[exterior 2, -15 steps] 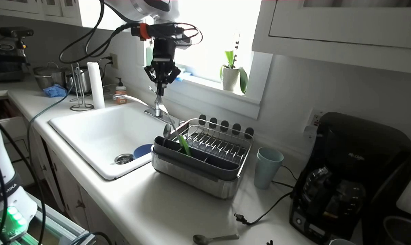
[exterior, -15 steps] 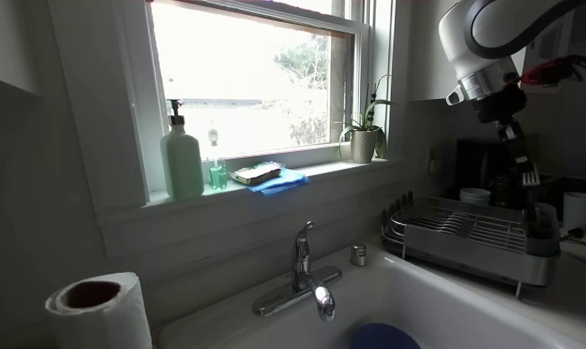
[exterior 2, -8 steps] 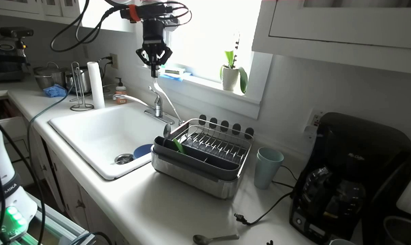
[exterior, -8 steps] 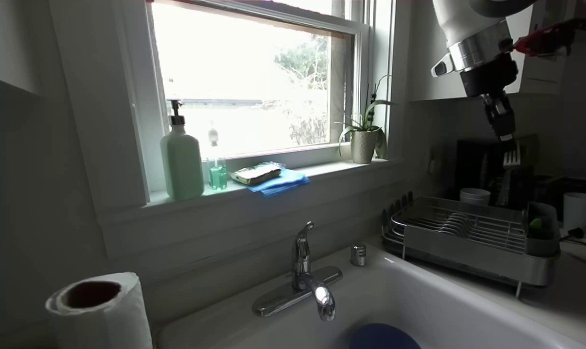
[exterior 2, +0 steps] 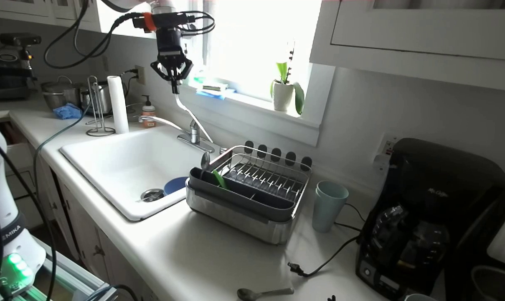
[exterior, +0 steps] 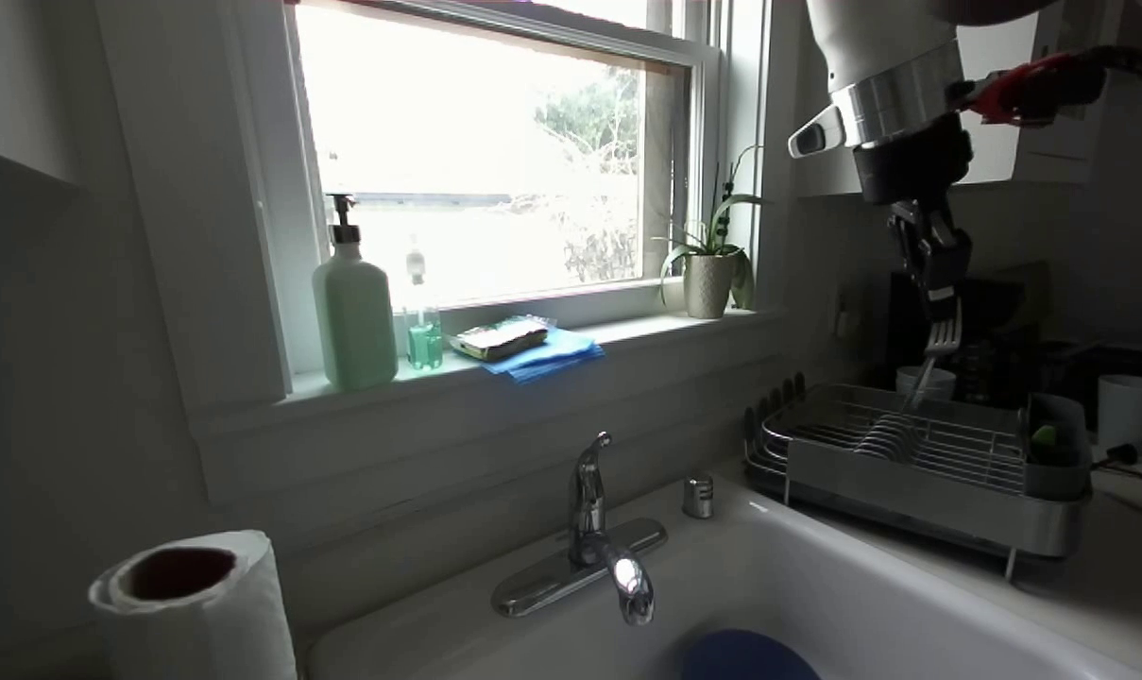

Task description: Pick up the blue bowl from the dish rack and put it in the sink, pick up the silver fork from the dish rack and put it in the blue bowl, close the tap

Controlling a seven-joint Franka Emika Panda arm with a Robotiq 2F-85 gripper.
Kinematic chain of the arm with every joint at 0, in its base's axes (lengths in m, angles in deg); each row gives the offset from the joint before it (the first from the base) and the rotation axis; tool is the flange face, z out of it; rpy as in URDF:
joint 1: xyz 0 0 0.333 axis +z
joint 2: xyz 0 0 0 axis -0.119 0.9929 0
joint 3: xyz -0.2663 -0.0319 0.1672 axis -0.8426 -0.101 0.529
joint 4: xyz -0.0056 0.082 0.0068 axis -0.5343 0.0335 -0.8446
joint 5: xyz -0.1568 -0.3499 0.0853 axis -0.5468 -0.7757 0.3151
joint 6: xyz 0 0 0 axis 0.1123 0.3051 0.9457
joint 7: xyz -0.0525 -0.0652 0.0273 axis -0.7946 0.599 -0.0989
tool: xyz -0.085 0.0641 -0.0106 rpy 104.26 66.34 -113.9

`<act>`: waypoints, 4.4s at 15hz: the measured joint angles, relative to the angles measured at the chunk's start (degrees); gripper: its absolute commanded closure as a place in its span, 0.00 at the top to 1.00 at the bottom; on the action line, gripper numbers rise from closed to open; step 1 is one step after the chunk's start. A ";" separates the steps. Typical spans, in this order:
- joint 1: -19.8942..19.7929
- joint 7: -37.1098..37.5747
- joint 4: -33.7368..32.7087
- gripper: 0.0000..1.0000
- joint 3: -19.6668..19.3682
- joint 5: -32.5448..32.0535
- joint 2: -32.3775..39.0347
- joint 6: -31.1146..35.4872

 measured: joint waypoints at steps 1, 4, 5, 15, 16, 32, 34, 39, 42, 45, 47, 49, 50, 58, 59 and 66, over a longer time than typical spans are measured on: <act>0.65 -0.37 1.61 0.01 0.35 0.00 -0.06 2.21; 1.87 -0.56 5.77 0.02 1.01 0.09 -0.03 7.82; 1.96 -0.56 6.39 0.02 1.03 0.10 -0.02 8.44; 2.72 -2.21 6.68 0.01 2.58 -0.01 2.33 8.08; 3.23 -2.34 6.75 0.01 3.41 -0.05 3.51 7.82; 5.55 -4.15 3.73 0.01 8.26 -5.68 24.75 14.44; 5.39 -4.43 2.40 0.01 8.19 -5.68 27.49 17.02; 4.71 -6.40 0.09 0.01 8.18 -5.68 32.60 25.03; 3.79 -8.02 -0.79 0.01 8.11 -5.68 34.95 29.66; 2.45 -9.60 -1.66 0.01 8.10 -5.20 36.91 32.46; 1.72 -10.25 -2.31 0.01 8.10 -5.02 38.02 33.47; 1.29 -10.60 -3.04 0.01 8.10 -4.87 38.94 33.65; 1.18 -10.64 -3.39 0.01 8.09 -4.62 39.35 33.65; 1.11 -10.62 -5.82 0.35 8.12 -1.80 41.79 33.50; 1.11 -10.62 -6.05 0.40 8.09 -1.80 42.05 33.48; 1.09 -10.62 -7.82 0.89 7.89 -1.80 43.14 32.62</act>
